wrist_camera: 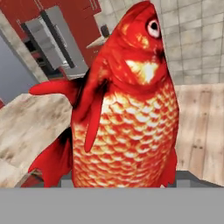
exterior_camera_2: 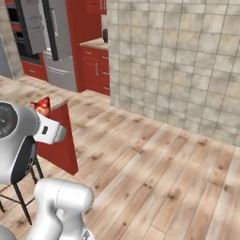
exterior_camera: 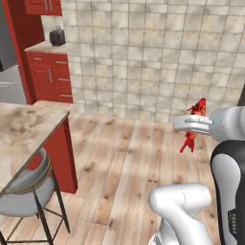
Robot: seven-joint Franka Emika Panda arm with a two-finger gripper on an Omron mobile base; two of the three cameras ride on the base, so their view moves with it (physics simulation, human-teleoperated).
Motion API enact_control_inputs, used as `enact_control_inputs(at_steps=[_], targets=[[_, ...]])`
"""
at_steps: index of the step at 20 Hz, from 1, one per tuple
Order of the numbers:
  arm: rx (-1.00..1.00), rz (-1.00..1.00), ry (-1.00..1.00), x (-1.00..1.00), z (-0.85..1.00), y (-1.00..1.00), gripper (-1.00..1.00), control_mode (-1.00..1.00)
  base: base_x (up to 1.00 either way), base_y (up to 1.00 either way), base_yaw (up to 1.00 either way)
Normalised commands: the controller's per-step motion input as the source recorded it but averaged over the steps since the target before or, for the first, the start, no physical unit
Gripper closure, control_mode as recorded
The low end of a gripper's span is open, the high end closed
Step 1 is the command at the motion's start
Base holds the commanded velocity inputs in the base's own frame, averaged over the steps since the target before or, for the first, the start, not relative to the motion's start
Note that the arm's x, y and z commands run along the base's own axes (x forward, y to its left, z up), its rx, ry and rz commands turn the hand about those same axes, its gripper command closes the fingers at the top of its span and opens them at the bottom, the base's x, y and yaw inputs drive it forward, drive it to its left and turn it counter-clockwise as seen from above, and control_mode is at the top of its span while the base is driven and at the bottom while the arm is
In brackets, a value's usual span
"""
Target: Transport the fish and garlic to the fridge. Place the fish on the rack containing meat and place the garlic on the rack containing the vegetable, ensuring meats and vegetables are on different racks.
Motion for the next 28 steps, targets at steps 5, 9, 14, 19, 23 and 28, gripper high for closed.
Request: enact_control_inputs(at_steps=[5,9,14,19,23,28], targets=[[0.0,0.0,0.0,0.0,0.0,0.0,1.0,1.0,1.0,-0.44,-0.41],[0.0,0.0,0.0,0.0,0.0,0.0,1.0,1.0,1.0,-0.08,-0.31],[0.0,0.0,0.0,0.0,0.0,0.0,1.0,1.0,1.0,-0.07,-0.13],[0.0,0.0,0.0,0.0,0.0,0.0,1.0,1.0,1.0,-0.02,0.0],[0.0,0.0,0.0,0.0,0.0,0.0,1.0,1.0,1.0,0.21,0.16],[0.0,0.0,0.0,0.0,0.0,0.0,1.0,1.0,1.0,0.03,0.47]])
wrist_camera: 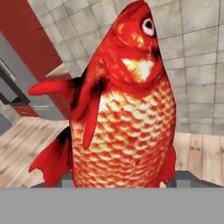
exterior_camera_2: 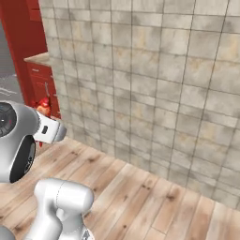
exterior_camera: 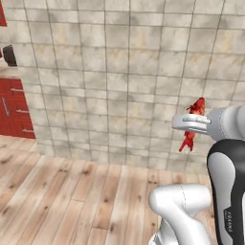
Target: Transport the fish and garlic to the fridge. Place the fish on the rack containing meat and place the garlic on the rack containing the vegetable, ensuring meats and vegetables are on different racks.
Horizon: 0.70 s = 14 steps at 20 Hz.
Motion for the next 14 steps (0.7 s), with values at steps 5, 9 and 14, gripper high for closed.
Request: enact_control_inputs(at_steps=[5,9,14], targets=[[0.0,0.0,0.0,0.0,0.0,0.0,1.0,1.0,1.0,-0.01,0.69],[0.0,0.0,0.0,0.0,0.0,0.0,1.0,1.0,1.0,-0.05,0.78],[0.0,0.0,0.0,0.0,0.0,0.0,1.0,1.0,1.0,-0.07,0.8]])
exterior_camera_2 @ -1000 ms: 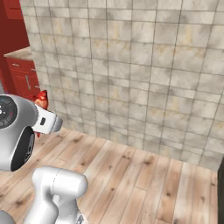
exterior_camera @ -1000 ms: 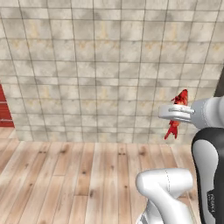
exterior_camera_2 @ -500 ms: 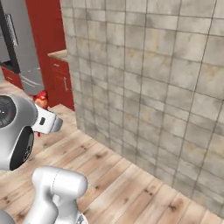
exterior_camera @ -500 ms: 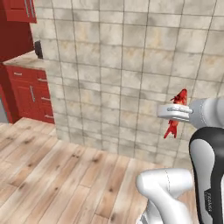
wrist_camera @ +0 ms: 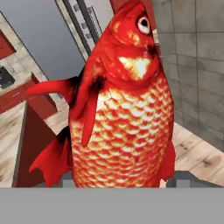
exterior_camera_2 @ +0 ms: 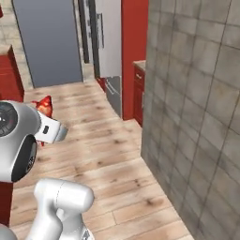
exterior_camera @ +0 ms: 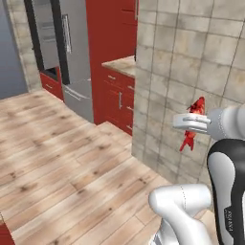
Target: Transport the fish and garlic to the fridge. Place the fish on the rack containing meat and place the garlic on the rack containing the vegetable, ensuring meats and vegetables are on different racks.
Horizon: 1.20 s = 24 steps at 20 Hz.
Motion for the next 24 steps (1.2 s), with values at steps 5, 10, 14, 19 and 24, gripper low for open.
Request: enact_control_inputs(at_steps=[5,10,14,19,24], targets=[[0.0,0.0,0.0,0.0,0.0,0.0,1.0,1.0,1.0,-0.12,0.74],[0.0,0.0,0.0,0.0,0.0,0.0,1.0,1.0,1.0,-0.38,0.45],[0.0,0.0,0.0,0.0,0.0,0.0,1.0,1.0,1.0,-0.25,0.29],[0.0,0.0,0.0,0.0,0.0,0.0,1.0,1.0,1.0,-0.09,0.21],[0.0,0.0,0.0,0.0,0.0,0.0,1.0,1.0,1.0,-0.15,0.22]])
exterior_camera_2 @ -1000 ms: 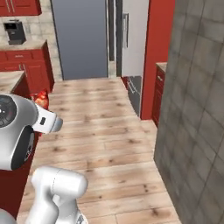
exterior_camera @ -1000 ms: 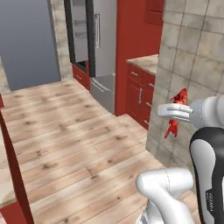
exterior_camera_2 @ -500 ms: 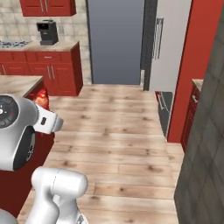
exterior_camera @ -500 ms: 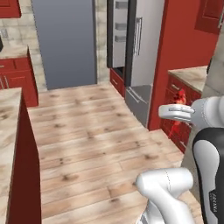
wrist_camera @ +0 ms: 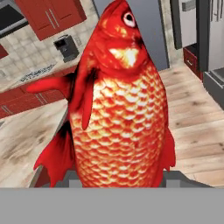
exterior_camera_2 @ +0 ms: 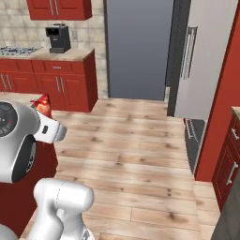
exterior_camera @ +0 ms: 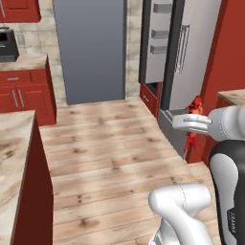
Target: Transport the fish and garlic to the fridge. Place the fish on the rack containing meat and place the garlic on the rack containing the vegetable, ensuring meats and vegetables are on different racks.
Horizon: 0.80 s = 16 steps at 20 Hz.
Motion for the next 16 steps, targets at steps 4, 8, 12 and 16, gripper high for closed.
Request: enact_control_inputs(at_steps=[4,8,12,16], targets=[[0.0,0.0,0.0,0.0,0.0,0.0,1.0,1.0,1.0,-0.41,0.2],[0.0,0.0,0.0,0.0,0.0,0.0,1.0,1.0,1.0,-0.33,0.14],[0.0,0.0,0.0,0.0,0.0,0.0,1.0,1.0,1.0,-0.15,0.06],[0.0,0.0,0.0,0.0,0.0,0.0,1.0,1.0,1.0,0.0,0.0]])
